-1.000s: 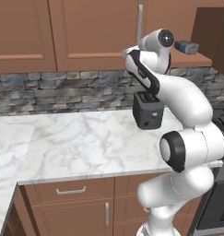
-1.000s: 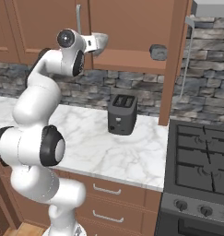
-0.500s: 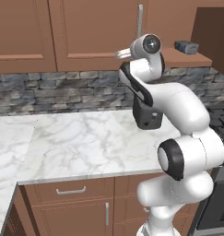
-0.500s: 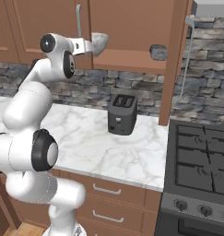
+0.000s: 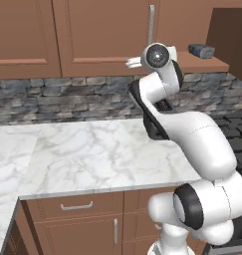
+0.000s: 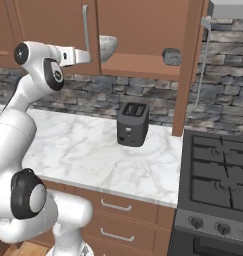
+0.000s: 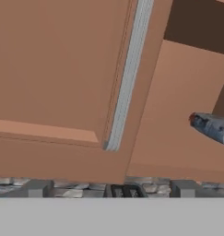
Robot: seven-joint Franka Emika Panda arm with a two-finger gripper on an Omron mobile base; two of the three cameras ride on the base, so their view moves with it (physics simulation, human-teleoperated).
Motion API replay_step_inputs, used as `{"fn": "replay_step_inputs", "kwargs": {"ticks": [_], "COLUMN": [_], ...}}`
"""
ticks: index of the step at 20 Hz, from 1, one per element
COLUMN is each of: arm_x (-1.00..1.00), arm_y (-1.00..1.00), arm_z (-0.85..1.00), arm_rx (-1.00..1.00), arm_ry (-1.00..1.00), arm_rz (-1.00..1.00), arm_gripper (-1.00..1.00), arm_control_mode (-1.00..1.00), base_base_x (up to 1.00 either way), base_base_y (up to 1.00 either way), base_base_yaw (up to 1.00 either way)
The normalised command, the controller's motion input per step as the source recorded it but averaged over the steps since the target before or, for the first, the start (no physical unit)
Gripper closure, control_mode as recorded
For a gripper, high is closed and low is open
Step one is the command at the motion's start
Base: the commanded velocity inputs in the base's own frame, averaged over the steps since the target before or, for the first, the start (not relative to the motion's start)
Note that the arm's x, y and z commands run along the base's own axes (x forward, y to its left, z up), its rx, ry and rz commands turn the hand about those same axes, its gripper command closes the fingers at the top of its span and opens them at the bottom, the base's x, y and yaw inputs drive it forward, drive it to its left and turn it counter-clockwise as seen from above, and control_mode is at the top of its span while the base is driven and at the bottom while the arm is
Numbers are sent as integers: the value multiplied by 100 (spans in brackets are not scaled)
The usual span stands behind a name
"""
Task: Pick the mug and place it in the sink. Pick the bowl and place it in the open cabinet and then close the cabinet.
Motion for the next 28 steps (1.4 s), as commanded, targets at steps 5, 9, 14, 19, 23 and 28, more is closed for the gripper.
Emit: {"fn": "replay_step_inputs", "kwargs": {"ticks": [5,9,14,19,23,28], "arm_x": [-100,-97,-96,-100,-100,-100], "arm_y": [-24,-3,-17,-15,-21,-25], "arm_z": [32,0,12,18,1,17], "arm_rx": [1,4,3,1,5,9], "arm_ry": [0,2,1,1,1,1], "arm_rz": [-4,6,12,5,0,0], "arm_gripper": [-100,-100,-100,-100,-100,-100], "arm_control_mode": [-100,-100,-100,-100,-100,-100], "base_base_x": [0,0,0,0,0,0], "base_base_y": [0,0,0,0,0,0], "base_base_yaw": [0,0,0,0,0,0]}}
